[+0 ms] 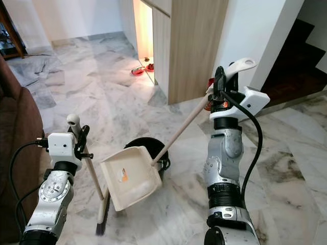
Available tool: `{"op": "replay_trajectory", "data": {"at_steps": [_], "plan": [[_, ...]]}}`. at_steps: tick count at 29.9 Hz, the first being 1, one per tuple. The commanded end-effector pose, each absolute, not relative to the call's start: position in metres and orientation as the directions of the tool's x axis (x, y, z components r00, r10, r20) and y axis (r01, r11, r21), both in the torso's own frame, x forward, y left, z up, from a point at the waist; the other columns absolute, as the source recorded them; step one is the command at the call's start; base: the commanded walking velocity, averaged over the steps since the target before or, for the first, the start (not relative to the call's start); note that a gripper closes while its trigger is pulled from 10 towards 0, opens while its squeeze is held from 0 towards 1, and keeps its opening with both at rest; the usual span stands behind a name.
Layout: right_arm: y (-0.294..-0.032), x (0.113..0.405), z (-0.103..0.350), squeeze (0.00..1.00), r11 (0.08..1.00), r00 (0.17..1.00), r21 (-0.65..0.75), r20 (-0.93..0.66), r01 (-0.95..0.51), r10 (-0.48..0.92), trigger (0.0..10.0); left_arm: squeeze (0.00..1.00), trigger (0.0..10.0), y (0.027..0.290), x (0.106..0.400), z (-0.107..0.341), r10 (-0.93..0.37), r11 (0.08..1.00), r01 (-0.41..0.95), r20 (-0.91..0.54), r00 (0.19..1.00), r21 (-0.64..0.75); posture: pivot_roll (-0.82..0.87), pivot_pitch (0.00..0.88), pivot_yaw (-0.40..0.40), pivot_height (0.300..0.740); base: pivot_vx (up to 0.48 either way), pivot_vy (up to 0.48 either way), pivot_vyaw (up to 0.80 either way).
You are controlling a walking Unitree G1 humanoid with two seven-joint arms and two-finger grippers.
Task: Sweep floor
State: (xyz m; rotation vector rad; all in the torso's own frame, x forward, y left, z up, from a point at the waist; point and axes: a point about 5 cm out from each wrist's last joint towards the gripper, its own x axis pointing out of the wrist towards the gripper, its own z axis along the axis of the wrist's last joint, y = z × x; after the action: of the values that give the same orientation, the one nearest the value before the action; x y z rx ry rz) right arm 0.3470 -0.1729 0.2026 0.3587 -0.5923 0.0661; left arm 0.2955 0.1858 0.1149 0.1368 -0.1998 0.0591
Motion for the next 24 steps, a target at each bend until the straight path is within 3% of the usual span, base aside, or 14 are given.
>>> {"op": "replay_trajectory", "data": {"at_steps": [1,24], "plan": [[-0.1715,0.3474,0.2189,0.00,0.937,0.787,0.297,0.616,-0.182,-0.042,10.0,0.00,10.0,0.1849,0.2983,0.1252,0.034,0.986,-0.073,0.246,0.969,0.151,0.02,0.000,0.034,0.740,0.304,0.000,0.00],[-0.1646,0.3449,0.2195,0.00,0.933,0.774,0.278,0.633,-0.228,0.000,10.0,0.00,10.0,0.1842,0.2978,0.1255,0.038,0.985,-0.078,0.250,0.968,0.153,0.03,0.000,0.032,0.740,0.311,0.000,0.00]]}}
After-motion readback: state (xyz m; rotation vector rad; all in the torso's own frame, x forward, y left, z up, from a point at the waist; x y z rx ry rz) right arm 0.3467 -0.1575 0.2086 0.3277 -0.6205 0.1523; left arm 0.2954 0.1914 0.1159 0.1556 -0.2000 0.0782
